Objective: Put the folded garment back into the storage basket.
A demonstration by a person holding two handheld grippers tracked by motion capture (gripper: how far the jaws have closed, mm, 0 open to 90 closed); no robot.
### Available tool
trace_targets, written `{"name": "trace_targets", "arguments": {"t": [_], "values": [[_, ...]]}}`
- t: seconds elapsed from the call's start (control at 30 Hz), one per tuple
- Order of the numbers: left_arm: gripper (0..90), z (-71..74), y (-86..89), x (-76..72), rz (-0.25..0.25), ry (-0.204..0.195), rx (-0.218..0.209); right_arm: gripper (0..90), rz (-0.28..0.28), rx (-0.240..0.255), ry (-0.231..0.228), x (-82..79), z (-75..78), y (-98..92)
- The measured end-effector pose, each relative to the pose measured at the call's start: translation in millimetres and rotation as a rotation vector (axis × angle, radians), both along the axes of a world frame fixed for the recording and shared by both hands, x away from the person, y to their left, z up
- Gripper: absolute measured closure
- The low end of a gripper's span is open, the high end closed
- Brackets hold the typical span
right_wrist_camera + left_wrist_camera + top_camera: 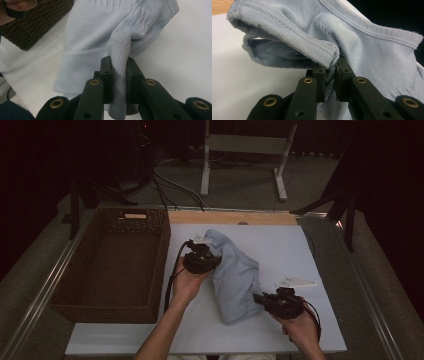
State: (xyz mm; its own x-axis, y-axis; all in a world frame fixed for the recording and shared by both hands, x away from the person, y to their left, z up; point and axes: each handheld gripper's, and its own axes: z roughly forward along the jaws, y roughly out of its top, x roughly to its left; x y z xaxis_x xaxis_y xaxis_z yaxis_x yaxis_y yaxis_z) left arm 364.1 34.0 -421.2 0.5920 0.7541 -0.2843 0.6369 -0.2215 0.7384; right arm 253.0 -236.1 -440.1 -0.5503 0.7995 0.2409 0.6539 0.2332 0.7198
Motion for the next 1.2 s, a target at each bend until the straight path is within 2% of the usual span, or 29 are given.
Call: {"name": "trace_targets", "arguments": {"t": [0.47,0.77,1.1,1.2], "values": [[83.1,18.0,20.3,3.8,0.038,0.005,-0.012,79.8,0.023,0.074,0.003,15.7,3.3,14.3],[83.1,31.8,33.0,6.0,0.051,-0.002,-0.018,79.9,0.039,0.088,-0.005,21.2,8.0,24.9],[83.1,43.1,47.4,9.5,0.074,-0.007,-0.019,79.9,0.078,0.103,-0.012,29.6,17.9,46.8],[83.1,44.9,52.4,10.7,0.082,-0.005,-0.032,79.9,0.088,0.105,-0.012,32.8,20.2,53.1]]}}
